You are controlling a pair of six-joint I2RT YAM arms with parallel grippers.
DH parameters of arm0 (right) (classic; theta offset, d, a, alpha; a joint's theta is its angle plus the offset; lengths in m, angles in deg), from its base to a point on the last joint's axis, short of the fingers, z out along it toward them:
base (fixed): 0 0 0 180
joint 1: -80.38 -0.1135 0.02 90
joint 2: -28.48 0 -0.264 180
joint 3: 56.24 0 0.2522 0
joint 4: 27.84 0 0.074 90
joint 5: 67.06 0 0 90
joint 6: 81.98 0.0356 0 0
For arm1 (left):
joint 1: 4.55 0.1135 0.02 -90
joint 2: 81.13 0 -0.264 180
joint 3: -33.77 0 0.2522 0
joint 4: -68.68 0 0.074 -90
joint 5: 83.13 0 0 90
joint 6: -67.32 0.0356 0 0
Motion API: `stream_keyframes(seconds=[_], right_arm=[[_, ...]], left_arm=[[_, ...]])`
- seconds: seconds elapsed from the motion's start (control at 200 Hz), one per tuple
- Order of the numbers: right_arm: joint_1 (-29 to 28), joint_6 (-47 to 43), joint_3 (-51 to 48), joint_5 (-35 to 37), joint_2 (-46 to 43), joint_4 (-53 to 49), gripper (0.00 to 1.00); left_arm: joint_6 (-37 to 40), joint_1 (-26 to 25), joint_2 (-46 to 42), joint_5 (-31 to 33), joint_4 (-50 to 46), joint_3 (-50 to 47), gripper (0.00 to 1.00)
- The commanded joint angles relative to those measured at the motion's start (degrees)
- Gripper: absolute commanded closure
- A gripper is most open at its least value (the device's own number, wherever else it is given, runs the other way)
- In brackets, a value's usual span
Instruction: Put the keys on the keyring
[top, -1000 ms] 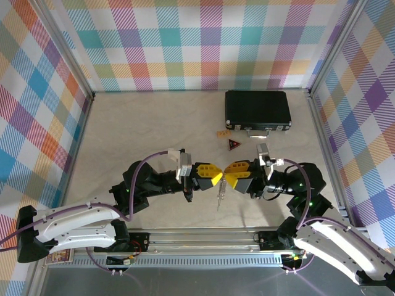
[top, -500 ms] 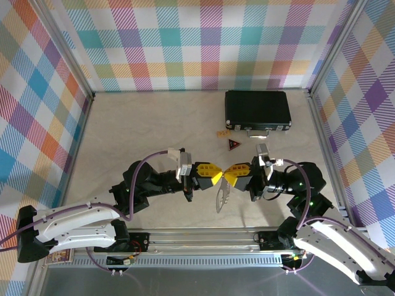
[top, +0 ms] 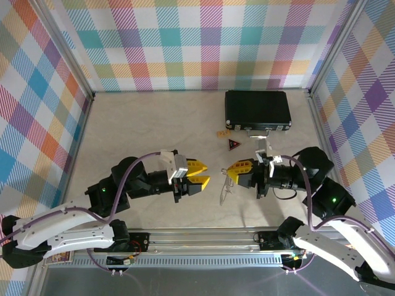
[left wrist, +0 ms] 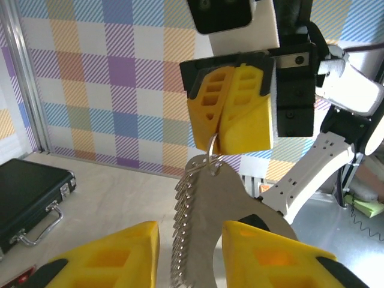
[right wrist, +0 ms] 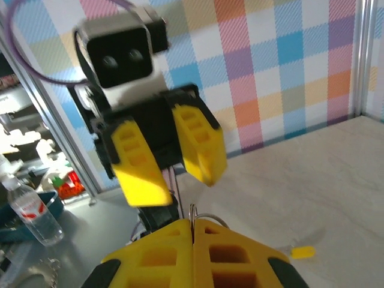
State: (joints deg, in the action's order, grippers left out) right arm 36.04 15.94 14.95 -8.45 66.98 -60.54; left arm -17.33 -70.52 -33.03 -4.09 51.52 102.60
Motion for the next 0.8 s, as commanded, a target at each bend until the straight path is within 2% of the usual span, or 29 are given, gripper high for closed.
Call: stream_keyframes(seconds=[0.0,0.21,0.605,0.795], right_arm=[[-0.5,-8.0,4.4,0.8,3.1,-10.9,1.00],[-0.7,-12.1,8.8,-0.3,4.7,-15.8,1.00],[-1.9,-15.5,12.7,-3.7,7.8,-20.4,1.00],[-2.4,-14.3,12.2,-6.5,7.5,-19.0,1.00]], left_arm=[[4.0,-0.5,0.3,-3.0,-10.9,4.7,0.63],[5.6,-0.5,1.1,-4.1,-12.0,4.3,0.62],[6.6,-0.5,3.3,-3.8,-2.3,1.5,0.63],[7.3,-0.5,4.8,-3.5,-0.6,1.2,0.70]])
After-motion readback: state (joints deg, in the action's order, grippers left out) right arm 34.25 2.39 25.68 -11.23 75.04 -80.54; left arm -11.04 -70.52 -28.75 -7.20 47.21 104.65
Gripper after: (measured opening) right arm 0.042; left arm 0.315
